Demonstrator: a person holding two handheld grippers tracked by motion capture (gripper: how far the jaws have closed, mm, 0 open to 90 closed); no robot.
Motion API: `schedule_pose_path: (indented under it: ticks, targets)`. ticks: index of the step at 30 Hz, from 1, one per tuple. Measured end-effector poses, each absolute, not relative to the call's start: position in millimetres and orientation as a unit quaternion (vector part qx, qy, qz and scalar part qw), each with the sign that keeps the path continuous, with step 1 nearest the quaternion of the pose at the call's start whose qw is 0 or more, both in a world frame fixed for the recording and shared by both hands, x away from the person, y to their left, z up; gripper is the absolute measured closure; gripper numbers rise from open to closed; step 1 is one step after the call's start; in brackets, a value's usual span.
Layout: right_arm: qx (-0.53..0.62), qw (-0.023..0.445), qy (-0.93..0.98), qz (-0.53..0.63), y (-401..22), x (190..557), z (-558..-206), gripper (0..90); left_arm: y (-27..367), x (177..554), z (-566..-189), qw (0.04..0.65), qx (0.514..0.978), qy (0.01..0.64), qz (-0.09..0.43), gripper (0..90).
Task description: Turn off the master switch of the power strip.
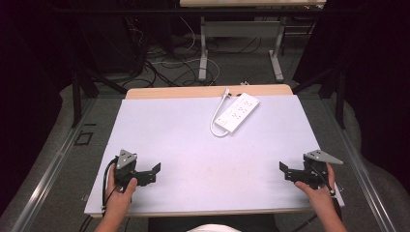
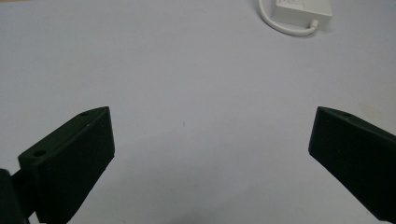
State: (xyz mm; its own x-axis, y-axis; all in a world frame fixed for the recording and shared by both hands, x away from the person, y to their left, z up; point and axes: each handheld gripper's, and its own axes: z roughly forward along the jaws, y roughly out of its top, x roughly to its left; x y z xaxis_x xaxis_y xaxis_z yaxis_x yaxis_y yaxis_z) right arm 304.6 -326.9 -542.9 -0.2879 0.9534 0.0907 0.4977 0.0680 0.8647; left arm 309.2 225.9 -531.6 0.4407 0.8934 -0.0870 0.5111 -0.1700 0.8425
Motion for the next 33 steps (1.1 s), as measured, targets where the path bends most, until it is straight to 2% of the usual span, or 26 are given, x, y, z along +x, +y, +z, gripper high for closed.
schedule_pose_path:
  ticks: [16,20,22,33]
  targets:
    - [0.563,0.261,0.677,0.396,-341,302,-557,0.0,226,311,-534,0.426,0.734,0.483,0.216,0.7]
    - [0.566,0.272,0.666,0.403,-340,305,-562,0.0,226,311,-534,0.426,0.734,0.482,0.216,0.7]
    - [0.566,0.260,0.674,0.398,-341,303,-561,0.0,226,311,-534,0.425,0.735,0.482,0.216,0.7]
    - [0.565,0.262,0.676,0.394,-340,304,-562,0.0,228,311,-534,0.424,0.736,0.479,0.221,0.7]
